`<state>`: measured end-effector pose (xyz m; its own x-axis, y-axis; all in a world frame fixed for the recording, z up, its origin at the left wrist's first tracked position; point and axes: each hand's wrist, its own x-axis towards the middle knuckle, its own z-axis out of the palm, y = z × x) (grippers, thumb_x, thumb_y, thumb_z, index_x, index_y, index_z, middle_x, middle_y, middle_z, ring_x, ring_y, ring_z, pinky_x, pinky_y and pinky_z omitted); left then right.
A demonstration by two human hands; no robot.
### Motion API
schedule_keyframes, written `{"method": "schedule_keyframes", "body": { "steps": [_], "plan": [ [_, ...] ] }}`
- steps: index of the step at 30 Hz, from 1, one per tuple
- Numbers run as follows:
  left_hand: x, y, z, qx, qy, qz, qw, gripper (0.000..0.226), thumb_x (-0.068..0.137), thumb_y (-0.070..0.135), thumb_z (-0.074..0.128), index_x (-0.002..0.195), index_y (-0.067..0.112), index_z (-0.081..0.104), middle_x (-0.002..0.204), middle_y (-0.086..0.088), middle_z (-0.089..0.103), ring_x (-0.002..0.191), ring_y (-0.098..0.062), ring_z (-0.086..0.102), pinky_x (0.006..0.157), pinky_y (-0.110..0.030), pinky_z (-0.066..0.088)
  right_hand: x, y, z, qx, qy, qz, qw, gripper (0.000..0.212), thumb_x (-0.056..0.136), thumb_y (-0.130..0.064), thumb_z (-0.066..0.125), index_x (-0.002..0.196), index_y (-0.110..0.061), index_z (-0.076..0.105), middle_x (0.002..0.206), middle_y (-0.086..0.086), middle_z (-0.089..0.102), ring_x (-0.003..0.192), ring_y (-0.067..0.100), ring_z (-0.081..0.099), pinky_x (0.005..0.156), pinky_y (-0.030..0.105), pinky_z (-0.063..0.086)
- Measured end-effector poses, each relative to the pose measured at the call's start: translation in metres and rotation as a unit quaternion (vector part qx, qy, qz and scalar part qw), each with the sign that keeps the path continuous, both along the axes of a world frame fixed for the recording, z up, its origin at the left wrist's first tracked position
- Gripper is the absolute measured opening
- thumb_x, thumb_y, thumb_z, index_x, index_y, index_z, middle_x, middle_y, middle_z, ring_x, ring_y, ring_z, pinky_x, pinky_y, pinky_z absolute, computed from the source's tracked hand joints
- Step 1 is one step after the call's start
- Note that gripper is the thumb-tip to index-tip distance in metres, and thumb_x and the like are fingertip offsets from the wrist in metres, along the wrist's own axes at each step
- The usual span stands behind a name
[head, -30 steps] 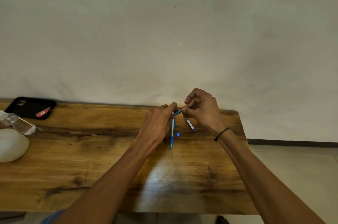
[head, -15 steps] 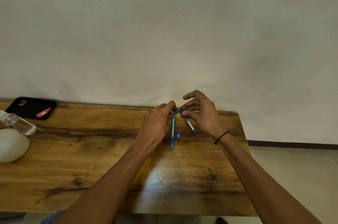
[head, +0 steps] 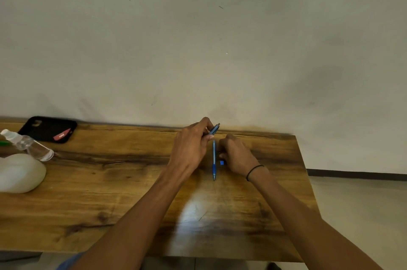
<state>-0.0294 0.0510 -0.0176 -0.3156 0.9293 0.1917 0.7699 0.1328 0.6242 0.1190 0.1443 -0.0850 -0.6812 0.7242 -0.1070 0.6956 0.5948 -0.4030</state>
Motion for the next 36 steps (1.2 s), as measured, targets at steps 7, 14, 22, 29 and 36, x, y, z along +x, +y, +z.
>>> {"method": "schedule_keyframes", "body": {
  "steps": [7,14,22,29,36],
  "plan": [
    [0.000,0.000,-0.002,-0.002,-0.006,-0.005,1.000,0.017,0.098,0.024,0.072,0.110,0.023,0.061,0.103,0.003,0.077,0.090,-0.015,0.073,0.075,-0.030,0.057,0.002,0.000,-0.005,0.048,-0.001,0.000,0.999,0.010,0.095,-0.010,0.064,0.095,-0.018,0.058,0.103,0.005,0.059,0.089,0.027,0.061,0.074,0.042,0.057],
    [-0.001,0.000,-0.003,-0.014,-0.023,-0.006,1.000,0.018,0.097,0.023,0.073,0.111,0.026,0.061,0.105,0.003,0.078,0.092,-0.015,0.073,0.076,-0.029,0.058,0.004,0.015,0.039,-0.065,0.259,-0.118,0.956,0.018,0.092,-0.006,0.071,0.096,-0.023,0.068,0.082,-0.007,0.069,0.077,0.006,0.068,0.066,0.021,0.060],
    [0.004,0.002,-0.001,0.002,-0.068,0.000,0.998,0.018,0.097,0.024,0.074,0.112,0.025,0.063,0.103,0.000,0.079,0.085,-0.010,0.070,0.075,-0.025,0.056,0.000,0.006,0.086,-0.157,0.449,-0.103,0.873,0.012,0.089,-0.001,0.076,0.096,-0.010,0.072,0.090,0.003,0.079,0.091,0.018,0.077,0.076,0.032,0.063],
    [0.003,0.002,0.000,-0.003,-0.060,0.004,0.998,0.019,0.098,0.025,0.073,0.114,0.025,0.064,0.107,-0.001,0.079,0.092,-0.016,0.074,0.075,-0.025,0.055,0.002,0.008,0.091,-0.146,0.409,-0.081,0.897,0.012,0.089,0.002,0.074,0.096,-0.008,0.073,0.090,0.002,0.078,0.088,0.018,0.075,0.073,0.038,0.065],
    [0.003,0.001,0.001,0.003,-0.042,-0.002,0.999,0.018,0.098,0.025,0.073,0.113,0.023,0.064,0.106,-0.001,0.079,0.091,-0.016,0.075,0.076,-0.028,0.058,0.001,0.005,0.091,-0.140,0.398,-0.072,0.904,0.013,0.089,0.003,0.074,0.095,-0.008,0.073,0.090,0.003,0.077,0.087,0.016,0.075,0.070,0.029,0.062]
  ]
}}
